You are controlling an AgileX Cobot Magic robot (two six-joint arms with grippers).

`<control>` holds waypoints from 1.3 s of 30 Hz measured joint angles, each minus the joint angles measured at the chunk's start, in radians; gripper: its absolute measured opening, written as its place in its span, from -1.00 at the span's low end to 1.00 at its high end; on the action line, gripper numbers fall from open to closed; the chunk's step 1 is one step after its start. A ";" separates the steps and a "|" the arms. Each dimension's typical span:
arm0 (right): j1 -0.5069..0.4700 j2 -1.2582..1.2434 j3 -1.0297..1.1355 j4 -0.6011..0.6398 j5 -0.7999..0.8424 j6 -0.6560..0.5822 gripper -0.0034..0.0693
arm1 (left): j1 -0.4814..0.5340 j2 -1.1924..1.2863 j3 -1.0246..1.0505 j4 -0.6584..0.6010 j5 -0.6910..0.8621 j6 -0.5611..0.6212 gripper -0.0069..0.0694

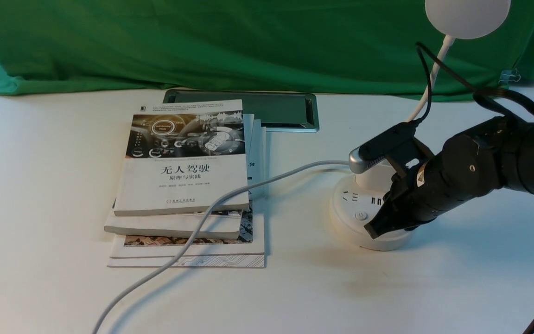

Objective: Turn on the desk lamp on the white desktop with your hand.

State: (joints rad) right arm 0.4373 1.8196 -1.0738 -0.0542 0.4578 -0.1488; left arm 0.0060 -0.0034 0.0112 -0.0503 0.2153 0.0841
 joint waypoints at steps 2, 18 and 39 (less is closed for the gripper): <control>0.000 -0.023 0.009 0.000 -0.005 0.000 -0.82 | 0.000 0.000 0.000 0.000 0.000 0.000 -0.76; 0.034 -0.659 0.175 0.009 0.066 0.031 -0.80 | 0.000 0.000 0.000 0.000 0.000 0.000 -0.76; 0.071 -1.460 0.659 0.013 -0.185 0.126 -0.69 | 0.000 0.000 0.000 0.000 0.000 0.000 -0.76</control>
State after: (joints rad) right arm 0.5086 0.3597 -0.4146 -0.0417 0.2728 -0.0231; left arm 0.0060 -0.0034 0.0112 -0.0503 0.2152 0.0841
